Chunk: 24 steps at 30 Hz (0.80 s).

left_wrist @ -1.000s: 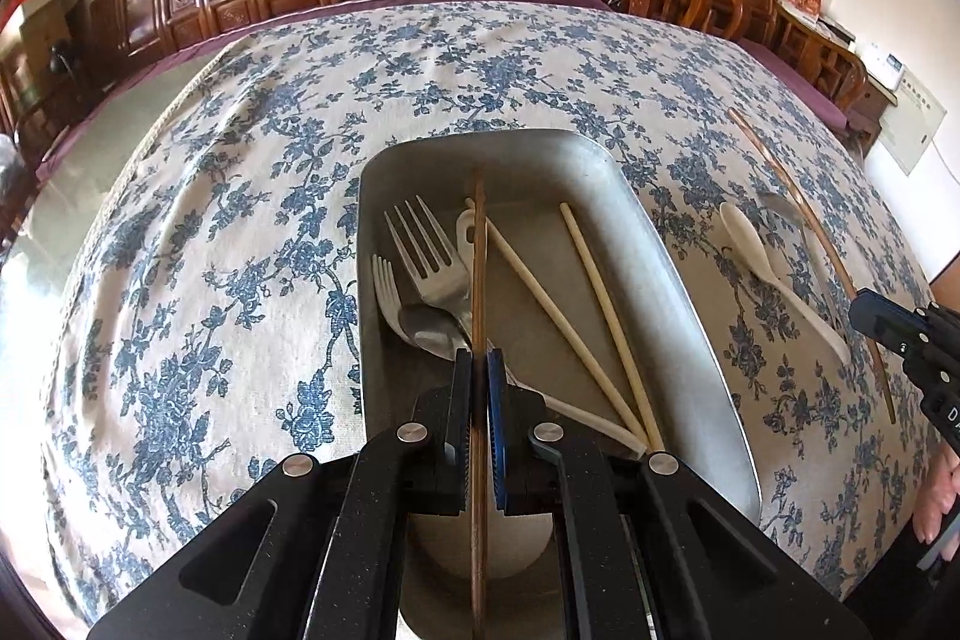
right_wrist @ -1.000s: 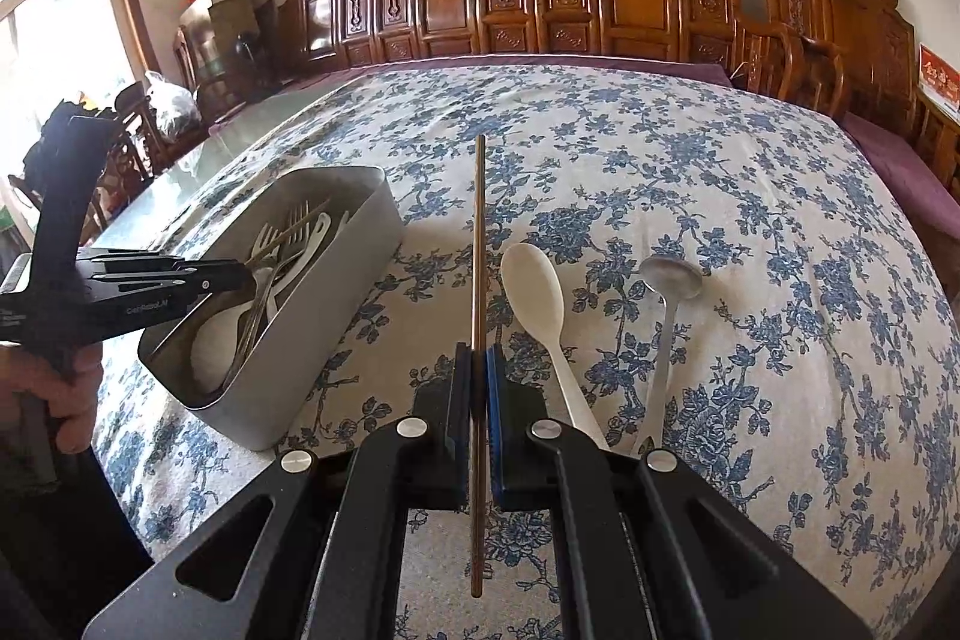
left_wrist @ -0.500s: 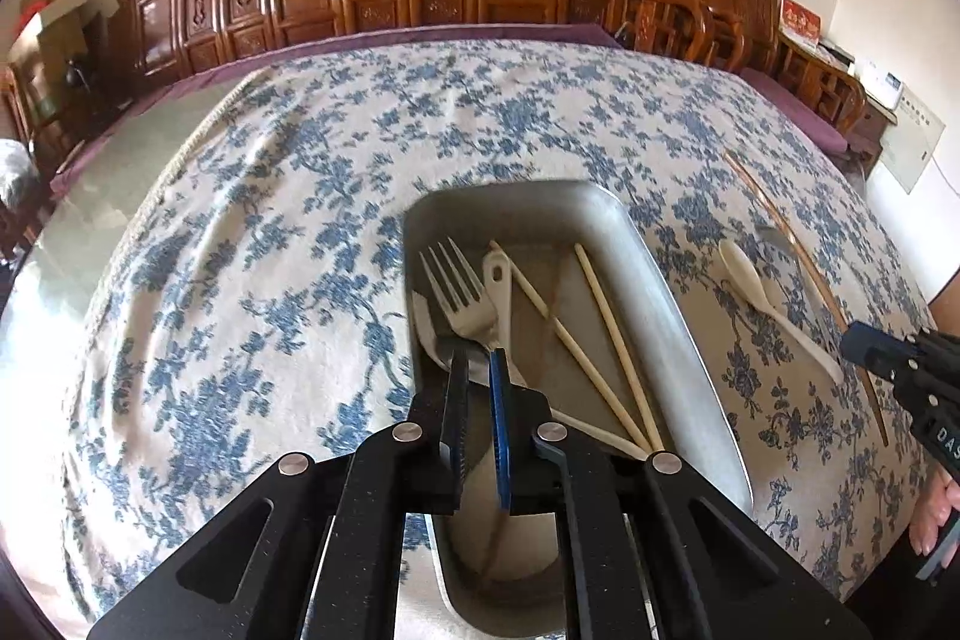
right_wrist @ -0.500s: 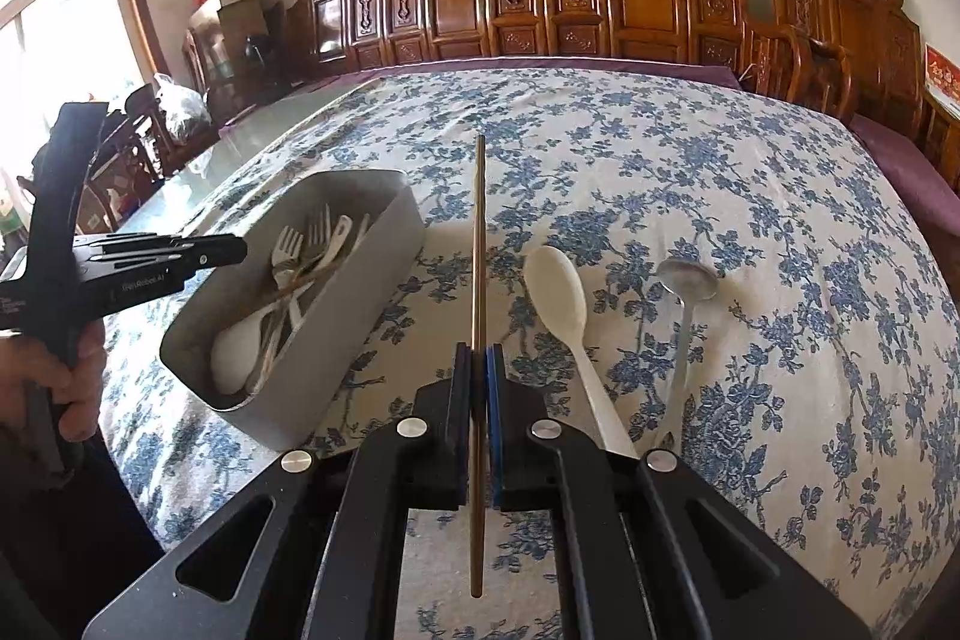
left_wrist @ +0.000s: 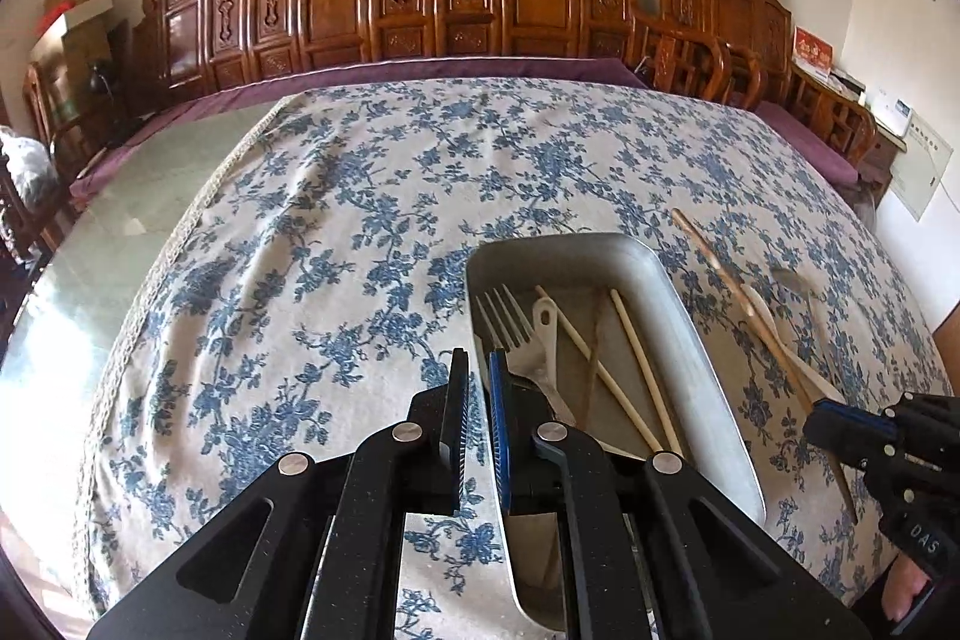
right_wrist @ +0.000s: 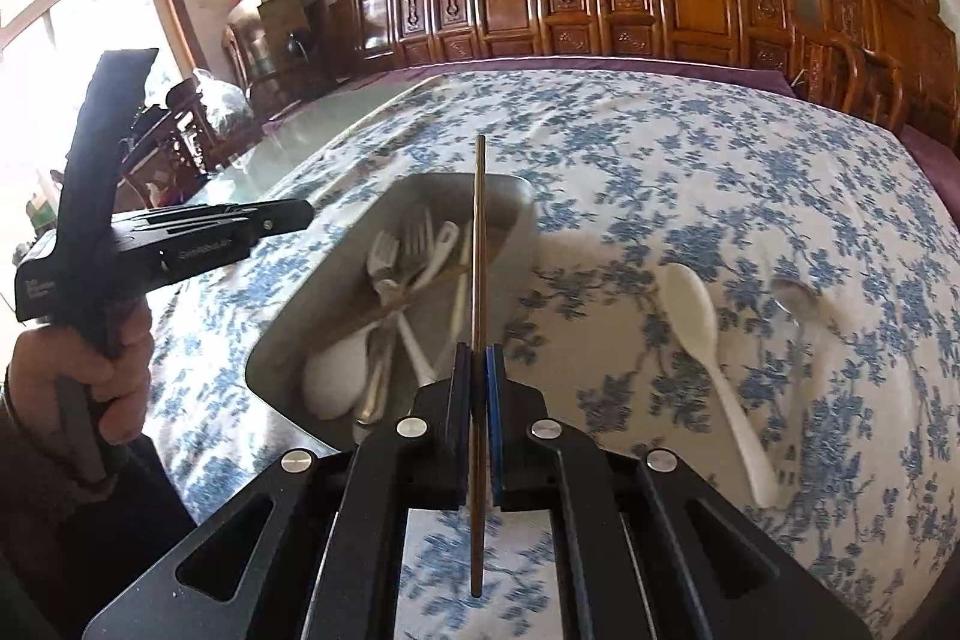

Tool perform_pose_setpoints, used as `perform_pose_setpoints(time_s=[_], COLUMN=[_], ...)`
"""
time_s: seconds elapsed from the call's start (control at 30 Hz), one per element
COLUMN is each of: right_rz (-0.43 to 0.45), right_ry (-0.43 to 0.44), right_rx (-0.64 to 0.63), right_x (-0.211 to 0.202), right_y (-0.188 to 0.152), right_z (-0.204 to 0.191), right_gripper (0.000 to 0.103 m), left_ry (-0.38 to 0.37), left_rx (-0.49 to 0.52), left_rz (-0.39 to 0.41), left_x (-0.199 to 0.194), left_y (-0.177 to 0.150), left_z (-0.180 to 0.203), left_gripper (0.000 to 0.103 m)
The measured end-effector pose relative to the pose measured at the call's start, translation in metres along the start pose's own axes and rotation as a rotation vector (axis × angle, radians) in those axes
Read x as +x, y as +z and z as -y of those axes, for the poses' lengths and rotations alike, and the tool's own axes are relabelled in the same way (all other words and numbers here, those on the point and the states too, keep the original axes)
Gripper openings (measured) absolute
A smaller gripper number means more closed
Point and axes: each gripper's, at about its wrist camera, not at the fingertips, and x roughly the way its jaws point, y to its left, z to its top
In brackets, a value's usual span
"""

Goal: Organize utensils
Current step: 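Lower the chopstick into the grey tray and open the right tool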

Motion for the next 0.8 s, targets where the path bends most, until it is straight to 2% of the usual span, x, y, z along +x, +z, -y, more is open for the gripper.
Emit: perform_pose_setpoints(time_s=[0.07, 0.2, 0.3, 0.33, 0.4, 0.47, 0.53, 0.8], right_rz=[-0.001, -0.004, -0.009, -0.012, -0.015, -0.020, -0.027, -0.055], right_ry=[0.015, 0.029, 0.039, 0.043, 0.046, 0.047, 0.049, 0.028], right_rx=[0.012, 0.028, 0.045, 0.054, 0.068, 0.079, 0.085, 0.073], right_x=[0.002, 0.006, 0.012, 0.015, 0.020, 0.025, 0.031, 0.052], right_y=[0.004, 0.010, 0.015, 0.016, 0.019, 0.021, 0.024, 0.028], right_z=[-0.005, -0.013, -0.019, -0.021, -0.025, -0.028, -0.033, -0.046], right_gripper=[0.006, 0.006, 0.006, 0.006, 0.006, 0.006, 0.006, 0.006], left_ry=[0.004, 0.012, 0.020, 0.023, 0.033, 0.044, 0.047, 0.069], left_rx=[-0.004, -0.020, -0.031, -0.033, -0.040, -0.044, -0.054, -0.079], left_rz=[0.003, 0.023, 0.035, 0.034, 0.047, 0.054, 0.057, 0.061], left_x=[-0.001, -0.008, -0.012, -0.012, -0.015, -0.018, -0.020, -0.022], left_y=[0.001, 0.003, 0.003, 0.003, 0.002, 0.002, 0.001, 0.000], left_z=[-0.003, -0.010, -0.015, -0.017, -0.020, -0.024, -0.028, -0.040], left_gripper=[0.007, 0.031, 0.041, 0.054, 0.068, 0.068, 0.074, 0.083])
